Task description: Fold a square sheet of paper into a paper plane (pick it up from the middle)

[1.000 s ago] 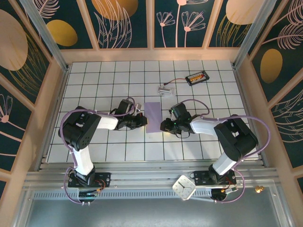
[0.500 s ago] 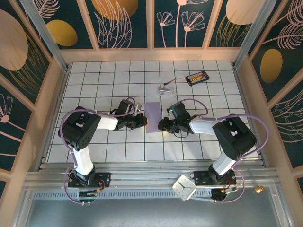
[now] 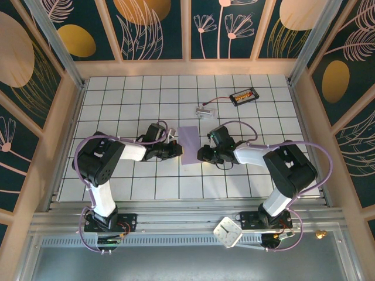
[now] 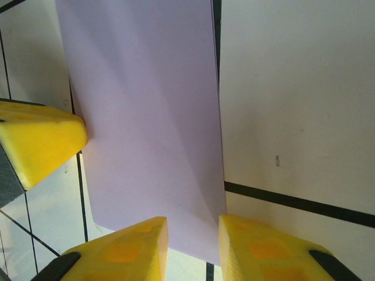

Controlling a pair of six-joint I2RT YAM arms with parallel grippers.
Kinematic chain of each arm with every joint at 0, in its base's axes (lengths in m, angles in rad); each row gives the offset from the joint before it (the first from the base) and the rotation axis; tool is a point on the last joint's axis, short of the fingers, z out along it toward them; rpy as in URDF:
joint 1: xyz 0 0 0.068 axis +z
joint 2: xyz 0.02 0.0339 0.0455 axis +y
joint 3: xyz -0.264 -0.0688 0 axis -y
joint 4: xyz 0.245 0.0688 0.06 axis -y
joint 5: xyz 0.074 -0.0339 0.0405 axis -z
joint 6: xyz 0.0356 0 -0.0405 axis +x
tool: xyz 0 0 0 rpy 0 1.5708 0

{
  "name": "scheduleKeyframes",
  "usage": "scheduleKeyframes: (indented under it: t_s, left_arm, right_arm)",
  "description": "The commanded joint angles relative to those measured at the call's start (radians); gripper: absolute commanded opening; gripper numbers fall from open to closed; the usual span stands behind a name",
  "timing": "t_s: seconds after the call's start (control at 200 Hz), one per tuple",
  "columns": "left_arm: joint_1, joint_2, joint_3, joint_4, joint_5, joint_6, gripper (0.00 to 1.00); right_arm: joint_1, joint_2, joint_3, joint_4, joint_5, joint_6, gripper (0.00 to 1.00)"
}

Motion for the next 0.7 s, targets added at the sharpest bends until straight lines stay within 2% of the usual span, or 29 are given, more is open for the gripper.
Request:
scheduleKeyframes:
  t_s: [0.0,0.25,0.696]
  left_arm:
    - [-0.005,0.018,-0.022,-0.056,-0.023,0.031,0.0]
    - [-0.005,0.024,-0.019,-0.054,-0.02,0.036,0.0]
    - [-0.005,0.03,-0.013,-0.078,-0.032,0.059,0.0]
  right_arm:
    - [0.012,0.016,0.022,-0.022,0.023,-0.023,0.3]
    - [0.0,-0.045,0.031,-0.057,0.045,-0.047,0.29]
    - [0.008,0.018,0.032,-0.014,-0.013,-0.035,0.29]
